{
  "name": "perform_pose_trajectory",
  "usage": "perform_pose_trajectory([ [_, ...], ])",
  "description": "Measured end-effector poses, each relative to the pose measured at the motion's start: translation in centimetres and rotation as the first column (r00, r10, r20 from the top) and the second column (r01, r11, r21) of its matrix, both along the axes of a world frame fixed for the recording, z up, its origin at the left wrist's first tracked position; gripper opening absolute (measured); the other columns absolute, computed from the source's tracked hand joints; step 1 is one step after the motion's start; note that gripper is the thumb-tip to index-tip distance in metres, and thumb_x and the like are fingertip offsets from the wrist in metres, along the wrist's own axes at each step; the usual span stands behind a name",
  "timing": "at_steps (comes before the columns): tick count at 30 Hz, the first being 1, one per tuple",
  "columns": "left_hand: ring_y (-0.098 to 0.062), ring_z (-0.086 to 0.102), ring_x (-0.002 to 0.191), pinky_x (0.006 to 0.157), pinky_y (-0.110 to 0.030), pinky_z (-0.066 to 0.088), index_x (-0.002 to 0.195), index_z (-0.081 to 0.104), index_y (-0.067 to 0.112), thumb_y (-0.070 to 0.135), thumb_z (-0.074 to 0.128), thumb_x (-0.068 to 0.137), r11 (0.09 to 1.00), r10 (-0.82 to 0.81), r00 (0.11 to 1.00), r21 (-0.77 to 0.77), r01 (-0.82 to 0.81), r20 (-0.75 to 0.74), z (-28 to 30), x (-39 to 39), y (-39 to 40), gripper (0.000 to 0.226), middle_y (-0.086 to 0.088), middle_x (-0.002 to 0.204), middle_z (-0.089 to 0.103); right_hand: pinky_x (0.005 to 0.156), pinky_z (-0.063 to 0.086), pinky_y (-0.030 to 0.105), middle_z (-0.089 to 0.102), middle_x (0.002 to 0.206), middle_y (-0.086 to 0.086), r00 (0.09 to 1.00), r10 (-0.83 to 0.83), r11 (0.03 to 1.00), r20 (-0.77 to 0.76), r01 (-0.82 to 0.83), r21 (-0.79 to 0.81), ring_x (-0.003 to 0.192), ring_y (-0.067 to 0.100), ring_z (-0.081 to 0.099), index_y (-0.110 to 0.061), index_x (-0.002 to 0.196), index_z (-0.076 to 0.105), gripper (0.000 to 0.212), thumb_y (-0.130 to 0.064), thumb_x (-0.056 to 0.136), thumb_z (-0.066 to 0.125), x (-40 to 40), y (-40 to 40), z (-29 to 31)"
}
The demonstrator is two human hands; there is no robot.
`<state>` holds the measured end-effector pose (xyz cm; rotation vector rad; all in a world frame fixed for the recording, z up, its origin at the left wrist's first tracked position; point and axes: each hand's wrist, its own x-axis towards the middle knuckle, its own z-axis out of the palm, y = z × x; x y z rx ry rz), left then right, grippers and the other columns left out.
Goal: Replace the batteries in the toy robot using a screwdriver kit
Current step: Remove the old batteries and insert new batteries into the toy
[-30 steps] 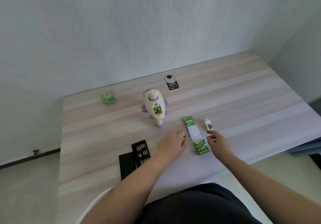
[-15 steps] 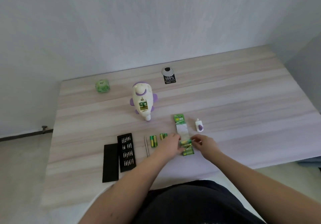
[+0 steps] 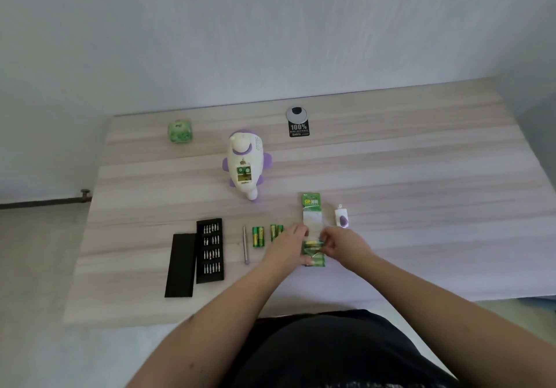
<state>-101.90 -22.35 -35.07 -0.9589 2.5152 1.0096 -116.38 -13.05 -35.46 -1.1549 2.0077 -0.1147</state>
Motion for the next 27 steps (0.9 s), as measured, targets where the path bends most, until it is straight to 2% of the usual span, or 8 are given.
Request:
perform_pose_trajectory([
  [4, -0.022, 0.053, 0.107, 0.087, -0.034, 0.044, 0.121, 0.047, 0.014, 0.031, 0.082, 0.072, 1.000, -0.002, 1.000, 0.001, 0.002, 0.003, 0.0, 0.1, 0.0, 0.062, -0.003, 0.125, 0.051, 0.084, 0.053, 0.037, 0.065, 0.112, -0.001, 0.989, 0.108, 0.993, -0.097, -0.103, 0.061, 0.097, 0.024, 0.065, -0.018, 0.117, 0.055, 0.033, -0.034, 0.088, 0.062, 0.2, -0.6, 0.0],
  [9, -0.025, 0.055, 0.112, 0.088, -0.034, 0.044, 0.128, 0.043, 0.014, 0.030, 0.082, 0.073, 1.000, -0.001, 1.000, 0.008, 0.000, 0.018, 0.4, 0.0, 0.1, 0.069, -0.003, 0.133, 0.048, 0.077, 0.051, 0.038, 0.055, 0.120, 0.005, 0.964, 0.205, 0.978, -0.171, -0.195, 0.073, 0.101, 0.029, 0.061, -0.011, 0.117, 0.049, 0.034, -0.028, 0.090, 0.059, 0.6, -1.5, 0.0],
  [16, -0.025, 0.055, 0.115, 0.093, -0.035, 0.044, 0.133, 0.040, 0.013, 0.029, 0.081, 0.074, 1.000, -0.004, 0.999, -0.011, 0.005, 0.051, 0.4, -0.3, 0.3, 0.074, -0.004, 0.136, 0.048, 0.092, 0.049, 0.040, 0.052, 0.122, 0.012, 0.948, 0.247, 0.967, -0.199, -0.227, 0.118, 0.110, 0.031, 0.059, -0.005, 0.122, 0.051, 0.035, -0.026, 0.095, 0.055, 0.5, -2.4, -0.2],
  [19, -0.025, 0.055, 0.114, 0.093, -0.035, 0.045, 0.132, 0.040, 0.014, 0.029, 0.082, 0.073, 1.000, -0.002, 0.998, -0.009, 0.002, 0.055, 0.3, -0.5, 0.3, 0.074, -0.005, 0.135, 0.049, 0.105, 0.040, 0.040, 0.054, 0.120, 0.013, 0.941, 0.256, 0.965, -0.221, -0.236, 0.115, 0.107, 0.031, 0.061, -0.005, 0.120, 0.053, 0.030, -0.024, 0.098, 0.051, 0.5, -2.2, -0.5],
  [21, -0.025, 0.056, 0.113, 0.093, -0.035, 0.045, 0.132, 0.039, 0.014, 0.029, 0.082, 0.073, 1.000, 0.000, 0.998, -0.013, 0.001, 0.062, 0.2, -0.5, 0.4, 0.074, -0.005, 0.134, 0.049, 0.108, 0.037, 0.038, 0.056, 0.116, 0.012, 0.944, 0.252, 0.965, -0.213, -0.227, 0.132, 0.108, 0.030, 0.061, -0.006, 0.117, 0.055, 0.024, -0.021, 0.098, 0.051, 0.5, -2.2, -0.4],
  [23, -0.025, 0.056, 0.113, 0.093, -0.035, 0.045, 0.132, 0.040, 0.013, 0.030, 0.082, 0.073, 1.000, -0.008, 0.997, -0.022, 0.010, 0.073, 0.0, -0.5, 0.3, 0.075, -0.006, 0.132, 0.049, 0.098, 0.045, 0.036, 0.059, 0.115, 0.013, 0.940, 0.271, 0.958, -0.206, -0.242, 0.154, 0.111, 0.029, 0.060, -0.007, 0.114, 0.057, 0.019, -0.016, 0.098, 0.050, 0.2, -2.0, -0.2],
  [25, -0.024, 0.055, 0.112, 0.094, -0.034, 0.045, 0.132, 0.040, 0.013, 0.032, 0.082, 0.073, 0.998, -0.029, 0.996, -0.046, 0.034, 0.090, -0.2, -0.5, 0.3, 0.075, -0.007, 0.130, 0.048, 0.084, 0.049, 0.035, 0.053, 0.130, 0.018, 0.946, 0.262, 0.956, -0.190, -0.228, 0.184, 0.113, 0.028, 0.059, -0.009, 0.116, 0.059, 0.021, -0.015, 0.099, 0.048, -0.2, -1.5, 0.6],
  [27, -0.025, 0.054, 0.111, 0.093, -0.036, 0.047, 0.132, 0.039, 0.014, 0.036, 0.082, 0.072, 0.995, -0.045, 0.992, -0.078, 0.055, 0.115, -0.3, -0.5, 0.3, 0.076, -0.008, 0.127, 0.048, 0.078, 0.050, 0.032, 0.045, 0.142, 0.019, 0.973, 0.169, 0.970, -0.157, -0.136, 0.202, 0.107, 0.028, 0.062, -0.012, 0.117, 0.060, 0.023, -0.014, 0.099, 0.048, -0.9, -0.8, 1.4],
])
